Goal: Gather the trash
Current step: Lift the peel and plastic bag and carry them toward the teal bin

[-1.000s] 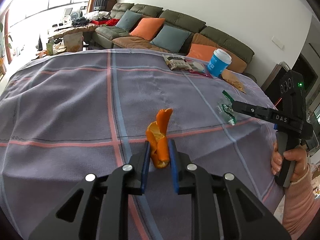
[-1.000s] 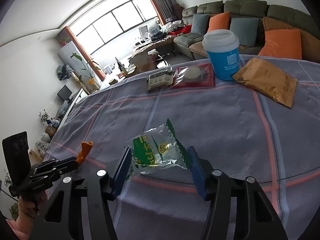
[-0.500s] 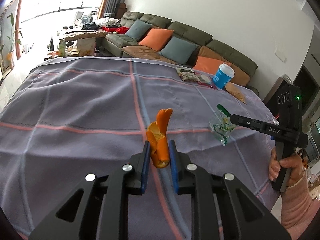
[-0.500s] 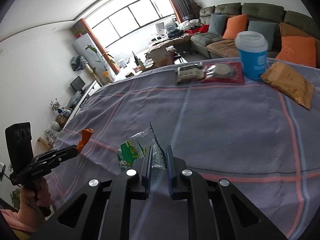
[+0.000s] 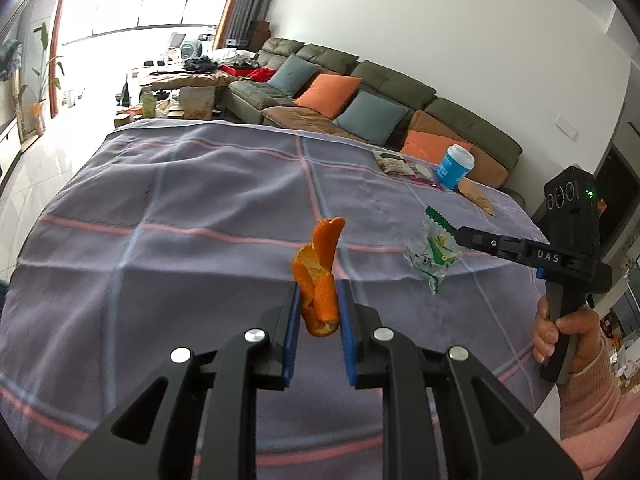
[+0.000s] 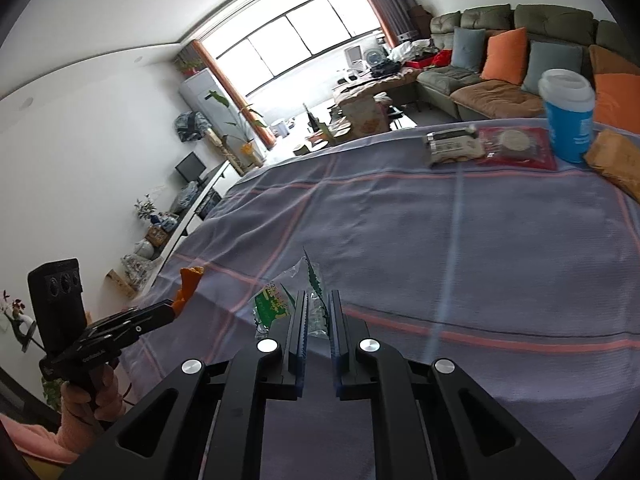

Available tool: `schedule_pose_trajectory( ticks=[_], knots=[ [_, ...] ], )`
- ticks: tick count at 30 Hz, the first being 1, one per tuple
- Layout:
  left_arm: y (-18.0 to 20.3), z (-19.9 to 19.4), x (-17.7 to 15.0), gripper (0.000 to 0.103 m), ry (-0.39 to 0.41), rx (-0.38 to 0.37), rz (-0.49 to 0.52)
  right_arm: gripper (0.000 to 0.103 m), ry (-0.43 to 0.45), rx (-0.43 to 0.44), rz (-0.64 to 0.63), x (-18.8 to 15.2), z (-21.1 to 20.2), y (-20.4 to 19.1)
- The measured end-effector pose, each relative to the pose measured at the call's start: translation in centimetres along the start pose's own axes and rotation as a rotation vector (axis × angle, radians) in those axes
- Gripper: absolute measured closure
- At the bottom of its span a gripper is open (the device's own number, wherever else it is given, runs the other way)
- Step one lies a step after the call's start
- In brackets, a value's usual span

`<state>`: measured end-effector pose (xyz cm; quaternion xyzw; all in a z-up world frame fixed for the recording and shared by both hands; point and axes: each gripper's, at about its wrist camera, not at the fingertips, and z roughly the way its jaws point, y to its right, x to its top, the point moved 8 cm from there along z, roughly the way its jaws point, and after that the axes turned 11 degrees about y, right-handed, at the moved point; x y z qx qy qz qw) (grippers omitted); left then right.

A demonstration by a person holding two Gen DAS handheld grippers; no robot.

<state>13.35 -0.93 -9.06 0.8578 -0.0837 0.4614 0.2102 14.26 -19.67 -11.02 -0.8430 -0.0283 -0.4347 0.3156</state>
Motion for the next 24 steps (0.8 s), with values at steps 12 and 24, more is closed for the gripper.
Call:
schedule_pose_trajectory(
  ticks=[12,24],
  knots=[
    [-2.7,-3.3,-0.8,0.083,0.032,0.064,-0.018,0.093,-0.027,0.097,0.004,-0.5,1.9,-3.3],
    [-4.0,-5.1,-0.9,0.083,0.056,0.107,-0.027,0.093,-0.062,0.168,-0.021,-1.3,4.2,-6.9]
  ],
)
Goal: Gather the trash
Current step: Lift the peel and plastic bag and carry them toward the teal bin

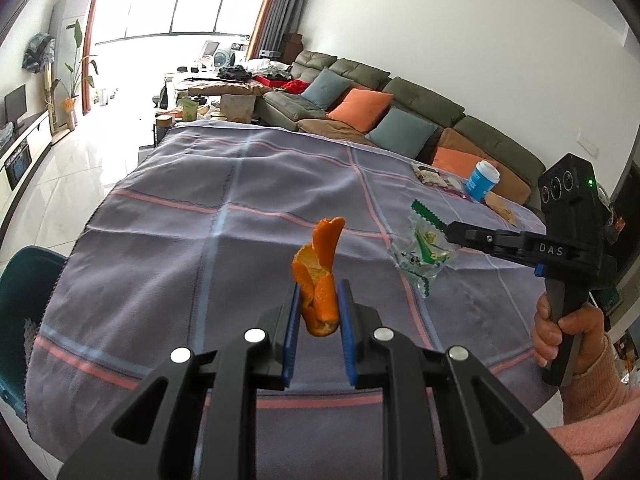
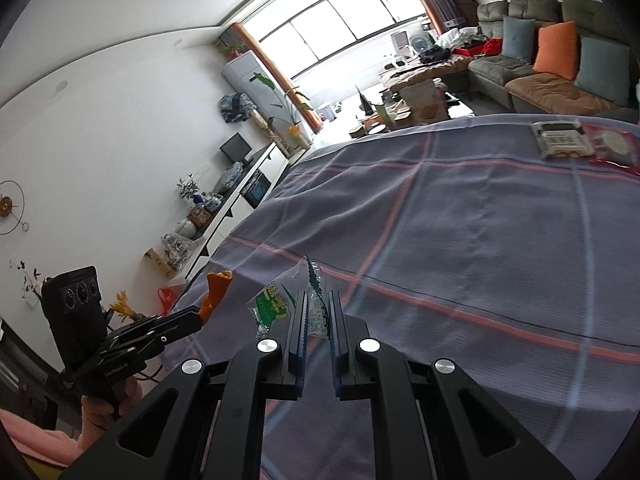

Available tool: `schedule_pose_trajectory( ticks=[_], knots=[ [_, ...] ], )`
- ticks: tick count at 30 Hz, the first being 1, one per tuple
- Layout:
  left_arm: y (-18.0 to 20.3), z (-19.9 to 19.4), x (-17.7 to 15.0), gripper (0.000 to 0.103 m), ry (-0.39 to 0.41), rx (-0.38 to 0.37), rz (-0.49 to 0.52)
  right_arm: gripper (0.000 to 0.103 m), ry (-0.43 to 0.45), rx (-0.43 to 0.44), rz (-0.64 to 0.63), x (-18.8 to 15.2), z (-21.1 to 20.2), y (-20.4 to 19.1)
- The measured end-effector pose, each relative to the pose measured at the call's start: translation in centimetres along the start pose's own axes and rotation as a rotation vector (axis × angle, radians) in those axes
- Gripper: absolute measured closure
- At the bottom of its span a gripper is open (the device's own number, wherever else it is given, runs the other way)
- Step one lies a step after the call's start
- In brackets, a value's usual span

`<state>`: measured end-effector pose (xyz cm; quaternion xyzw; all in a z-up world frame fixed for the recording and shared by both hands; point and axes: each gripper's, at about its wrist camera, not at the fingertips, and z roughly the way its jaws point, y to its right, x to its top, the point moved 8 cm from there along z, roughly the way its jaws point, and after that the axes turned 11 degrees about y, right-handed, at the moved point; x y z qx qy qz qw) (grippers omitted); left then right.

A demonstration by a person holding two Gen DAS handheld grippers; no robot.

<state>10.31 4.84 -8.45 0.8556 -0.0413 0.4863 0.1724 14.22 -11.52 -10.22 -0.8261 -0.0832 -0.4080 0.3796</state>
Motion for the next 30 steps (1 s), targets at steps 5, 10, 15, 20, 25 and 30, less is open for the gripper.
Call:
schedule_pose_trajectory(
  ticks=[5,10,15,20,25,30],
  knots=[
    [-0.7,-0.7,0.1,0.083,0.011,0.015,-0.007,0.093,-0.014,0.025,-0.006,-0.1,1.0,-1.1],
    [-1.5,-1.3,0.1,0.083,0.017,0.033,-0.012,0.093,-0.027,0.045,-0.016,-0.3,2.0,-2.2],
    [-2.3,-1.7,0.2,0.083,0.024,0.05,-0.022,0.093,-0.037,0.063,-0.022,-0.5,2.7,-3.1],
    [-3.1,-2.4,0.1,0.083,0.031,0.067,-0.031,0.093,-0.052,0.08,-0.028,-0.6,3.9,-3.9],
    [-3.8,-2.9,0.0,0.083,0.036,0.081,-0.039,0.093,-0.062,0.097,-0.04,-0.5,4.6,-4.6],
    [-4.5,-3.4,0.0,0.083,0.043,0.096,-0.044,0.093,-0.07,0.11,-0.049,-0.4,5.3,-5.2]
  ],
)
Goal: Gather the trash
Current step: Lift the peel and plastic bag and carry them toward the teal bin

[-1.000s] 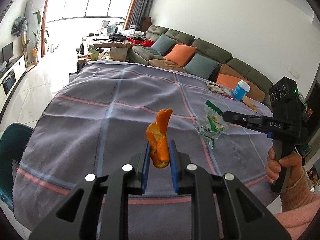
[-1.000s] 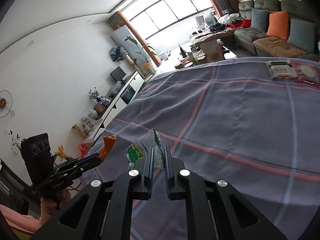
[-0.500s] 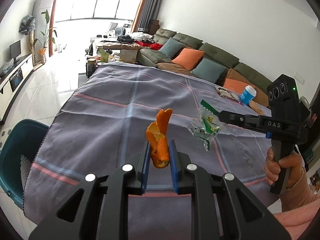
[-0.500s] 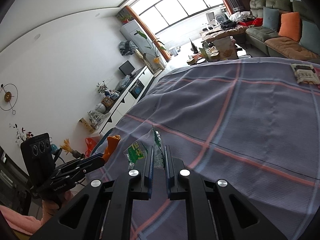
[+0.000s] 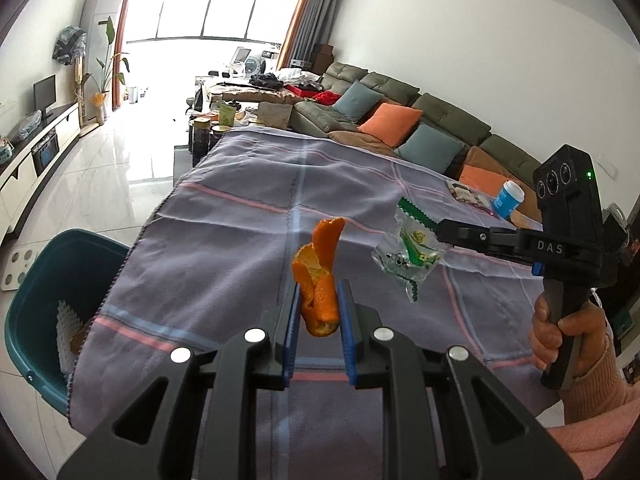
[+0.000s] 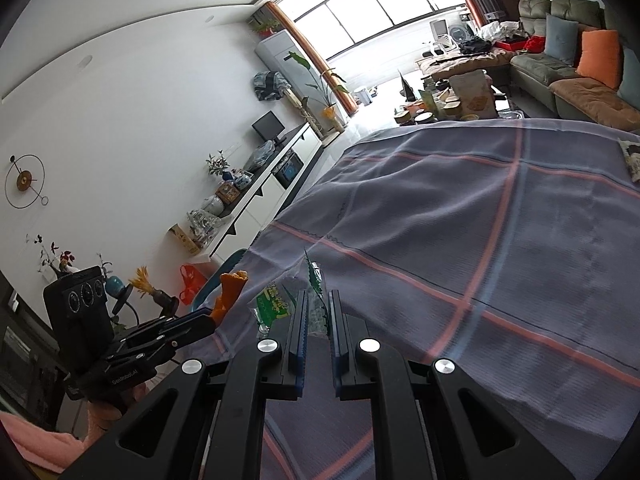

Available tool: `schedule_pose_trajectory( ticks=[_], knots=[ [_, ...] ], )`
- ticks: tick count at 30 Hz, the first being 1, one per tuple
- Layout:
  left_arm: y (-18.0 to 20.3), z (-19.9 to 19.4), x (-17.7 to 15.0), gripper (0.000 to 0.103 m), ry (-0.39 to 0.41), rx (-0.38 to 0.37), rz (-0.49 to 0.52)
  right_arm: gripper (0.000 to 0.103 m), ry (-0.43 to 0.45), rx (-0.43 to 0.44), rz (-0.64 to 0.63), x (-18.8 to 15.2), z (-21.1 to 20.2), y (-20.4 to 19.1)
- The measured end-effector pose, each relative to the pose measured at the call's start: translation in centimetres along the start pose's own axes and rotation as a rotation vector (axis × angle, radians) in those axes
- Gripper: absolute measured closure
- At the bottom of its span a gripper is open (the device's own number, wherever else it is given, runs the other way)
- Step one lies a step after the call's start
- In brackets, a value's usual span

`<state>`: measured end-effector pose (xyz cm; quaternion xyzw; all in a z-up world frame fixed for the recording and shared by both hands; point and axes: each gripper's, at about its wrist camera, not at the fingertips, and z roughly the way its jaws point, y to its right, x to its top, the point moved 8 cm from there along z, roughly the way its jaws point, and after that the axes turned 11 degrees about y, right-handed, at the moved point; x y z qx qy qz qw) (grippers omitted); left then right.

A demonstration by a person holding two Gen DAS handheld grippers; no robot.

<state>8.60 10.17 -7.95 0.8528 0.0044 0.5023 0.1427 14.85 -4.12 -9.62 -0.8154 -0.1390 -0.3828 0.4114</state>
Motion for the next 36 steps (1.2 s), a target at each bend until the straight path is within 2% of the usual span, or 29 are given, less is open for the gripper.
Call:
schedule_pose_trajectory(
  ticks=[36],
  knots=[
    [-5.6,-3.8,0.3,0.083,0.048,0.108,-0.071,0.093,-0.061,0.09,-0.049,-0.5,4.7,-4.4]
  ],
)
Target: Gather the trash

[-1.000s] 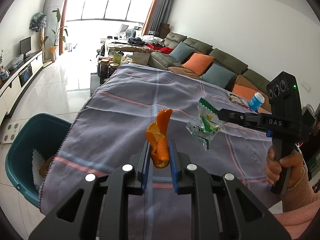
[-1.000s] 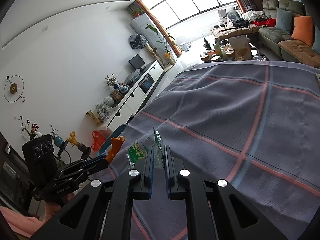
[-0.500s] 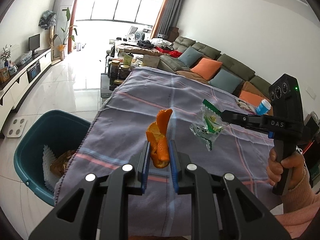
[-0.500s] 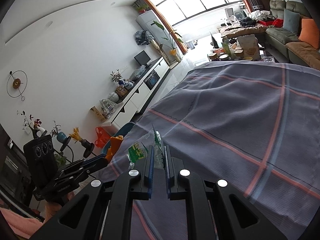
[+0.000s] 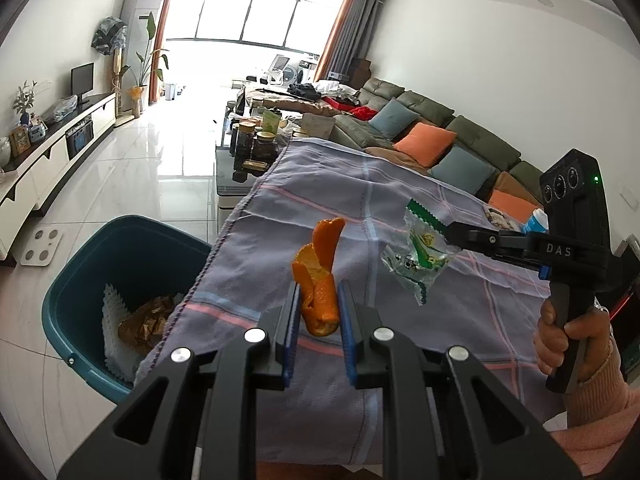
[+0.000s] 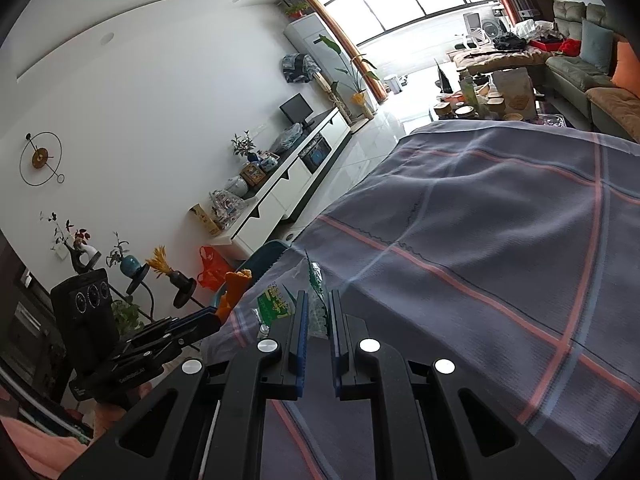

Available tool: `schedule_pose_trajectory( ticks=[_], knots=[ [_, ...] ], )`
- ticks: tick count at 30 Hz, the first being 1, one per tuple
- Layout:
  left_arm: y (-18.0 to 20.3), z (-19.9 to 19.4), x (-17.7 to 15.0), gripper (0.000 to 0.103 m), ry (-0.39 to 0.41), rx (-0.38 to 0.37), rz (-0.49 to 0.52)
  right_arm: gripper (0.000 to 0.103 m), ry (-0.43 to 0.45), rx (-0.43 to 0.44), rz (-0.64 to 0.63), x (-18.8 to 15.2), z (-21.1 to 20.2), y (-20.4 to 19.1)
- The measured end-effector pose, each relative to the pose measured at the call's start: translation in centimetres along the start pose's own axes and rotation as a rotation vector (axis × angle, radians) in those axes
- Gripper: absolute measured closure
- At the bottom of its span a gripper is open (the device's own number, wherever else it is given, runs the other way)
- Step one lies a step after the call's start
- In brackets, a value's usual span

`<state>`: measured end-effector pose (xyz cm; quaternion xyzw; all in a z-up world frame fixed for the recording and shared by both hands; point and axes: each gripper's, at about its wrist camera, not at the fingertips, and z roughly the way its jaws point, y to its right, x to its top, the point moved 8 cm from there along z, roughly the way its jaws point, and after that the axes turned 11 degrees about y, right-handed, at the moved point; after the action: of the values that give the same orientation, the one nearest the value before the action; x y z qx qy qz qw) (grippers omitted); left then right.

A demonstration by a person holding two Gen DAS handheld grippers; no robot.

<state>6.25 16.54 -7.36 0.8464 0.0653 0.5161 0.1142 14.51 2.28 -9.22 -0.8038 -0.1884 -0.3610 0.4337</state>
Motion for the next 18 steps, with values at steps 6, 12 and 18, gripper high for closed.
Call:
schedule_pose_trajectory(
  ticks=[6,12,18],
  knots=[
    [-0.8,-0.4,0.2,0.083,0.006,0.014,-0.006,0.093,-0.005,0.012,-0.004,0.0,0.5,-0.2],
    [-1.5,-0.8,0.4,0.083,0.014,0.029,-0.01,0.093,-0.013,0.024,-0.011,0.0,1.1,-0.7],
    [-2.4,-0.9,0.4,0.083,0.016,0.043,-0.02,0.093,-0.025,0.025,-0.016,-0.3,1.5,-0.5]
  ],
)
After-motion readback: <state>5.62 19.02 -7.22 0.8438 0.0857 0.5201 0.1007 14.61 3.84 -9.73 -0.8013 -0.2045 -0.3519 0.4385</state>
